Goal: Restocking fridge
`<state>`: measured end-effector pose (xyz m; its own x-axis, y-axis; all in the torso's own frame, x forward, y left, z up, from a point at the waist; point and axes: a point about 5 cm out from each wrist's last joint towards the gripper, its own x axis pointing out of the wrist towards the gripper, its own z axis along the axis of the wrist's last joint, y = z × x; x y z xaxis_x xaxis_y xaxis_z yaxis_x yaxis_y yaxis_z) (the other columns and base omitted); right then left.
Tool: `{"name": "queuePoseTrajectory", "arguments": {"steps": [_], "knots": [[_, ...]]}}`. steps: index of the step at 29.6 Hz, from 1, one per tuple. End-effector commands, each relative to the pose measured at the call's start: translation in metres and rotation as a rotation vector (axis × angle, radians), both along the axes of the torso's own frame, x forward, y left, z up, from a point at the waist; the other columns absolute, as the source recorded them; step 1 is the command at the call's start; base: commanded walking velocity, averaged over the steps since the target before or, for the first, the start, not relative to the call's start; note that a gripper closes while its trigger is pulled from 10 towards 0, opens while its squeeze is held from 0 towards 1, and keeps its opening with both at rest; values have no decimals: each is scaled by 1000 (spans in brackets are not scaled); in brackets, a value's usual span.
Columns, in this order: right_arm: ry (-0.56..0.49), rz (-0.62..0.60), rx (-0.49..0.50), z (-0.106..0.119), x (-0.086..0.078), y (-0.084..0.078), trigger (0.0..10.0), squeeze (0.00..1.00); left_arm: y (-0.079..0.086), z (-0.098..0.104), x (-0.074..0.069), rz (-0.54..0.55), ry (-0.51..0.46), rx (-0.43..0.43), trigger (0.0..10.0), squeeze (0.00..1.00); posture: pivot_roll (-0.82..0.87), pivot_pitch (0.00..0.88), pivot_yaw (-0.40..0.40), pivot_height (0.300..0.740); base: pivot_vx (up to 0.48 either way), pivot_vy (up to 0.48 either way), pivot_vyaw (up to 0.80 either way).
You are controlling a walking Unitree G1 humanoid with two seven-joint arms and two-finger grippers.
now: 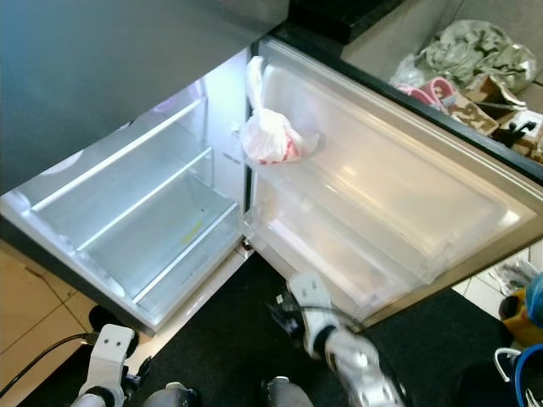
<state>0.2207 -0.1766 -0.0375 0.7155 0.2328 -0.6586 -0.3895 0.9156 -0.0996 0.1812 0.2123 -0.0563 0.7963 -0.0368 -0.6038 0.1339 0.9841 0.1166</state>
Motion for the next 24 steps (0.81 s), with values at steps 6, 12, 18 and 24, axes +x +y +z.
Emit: {"name": "queuePoseTrajectory", "arguments": {"steps": [6, 12, 18, 24], "knots": [[117, -178, -72, -33, -48, -24, 10000, 0, 1, -7, -10, -14, 46, 16, 10000, 0, -51, 183, -29, 740, 0, 0, 0], [148, -213, -78, -46, -68, -27, 10000, 0, 0, -7, -8, -23, 50, 23, 10000, 0, -59, 173, -26, 740, 0, 0, 0], [164, -220, -100, -51, -76, -27, 10000, 0, -2, -7, -5, -35, 50, 25, 10000, 0, -62, 174, -22, 740, 0, 0, 0], [150, -225, -91, -51, -74, -25, 10000, 0, -3, -7, -5, -46, 52, 23, 10000, 0, -62, 177, -19, 740, 0, -41, 0]]}}
